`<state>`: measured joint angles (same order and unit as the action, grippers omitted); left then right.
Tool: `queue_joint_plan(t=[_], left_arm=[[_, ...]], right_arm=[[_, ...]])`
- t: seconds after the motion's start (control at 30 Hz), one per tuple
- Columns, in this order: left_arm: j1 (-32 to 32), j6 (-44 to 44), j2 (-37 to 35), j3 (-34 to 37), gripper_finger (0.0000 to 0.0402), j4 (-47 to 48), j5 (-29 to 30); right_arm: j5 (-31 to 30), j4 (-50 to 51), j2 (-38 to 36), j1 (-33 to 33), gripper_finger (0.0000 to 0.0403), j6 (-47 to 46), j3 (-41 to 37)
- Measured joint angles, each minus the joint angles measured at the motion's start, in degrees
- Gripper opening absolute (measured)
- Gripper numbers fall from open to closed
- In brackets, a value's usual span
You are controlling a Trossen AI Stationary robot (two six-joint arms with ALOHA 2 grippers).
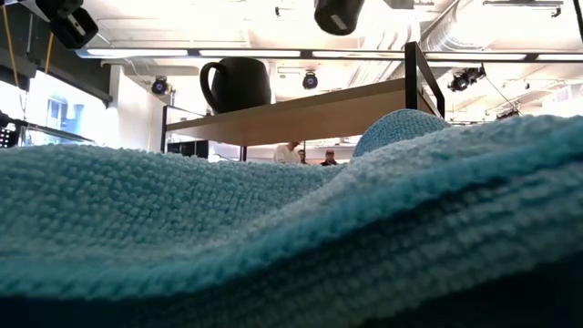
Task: Stack small to large cups/mugs on shelf
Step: Put the black cup on the shelf
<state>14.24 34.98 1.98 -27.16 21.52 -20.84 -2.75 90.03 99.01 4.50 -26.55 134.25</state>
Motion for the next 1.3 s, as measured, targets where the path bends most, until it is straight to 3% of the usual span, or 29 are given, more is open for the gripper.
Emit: queue_joint_plan(t=[0.53,1.3], left_arm=[[0.0,-1.2,0.0,0.0,0.0166,0.1,0.5],[0.0,-1.7,0.0,0.0,0.0166,1.2,1.1]], right_arm=[[2.6,-4.1,6.7,3.9,0.0,-3.0,0.7],[0.4,-5.2,11.7,5.0,0.0,-5.6,0.7]])
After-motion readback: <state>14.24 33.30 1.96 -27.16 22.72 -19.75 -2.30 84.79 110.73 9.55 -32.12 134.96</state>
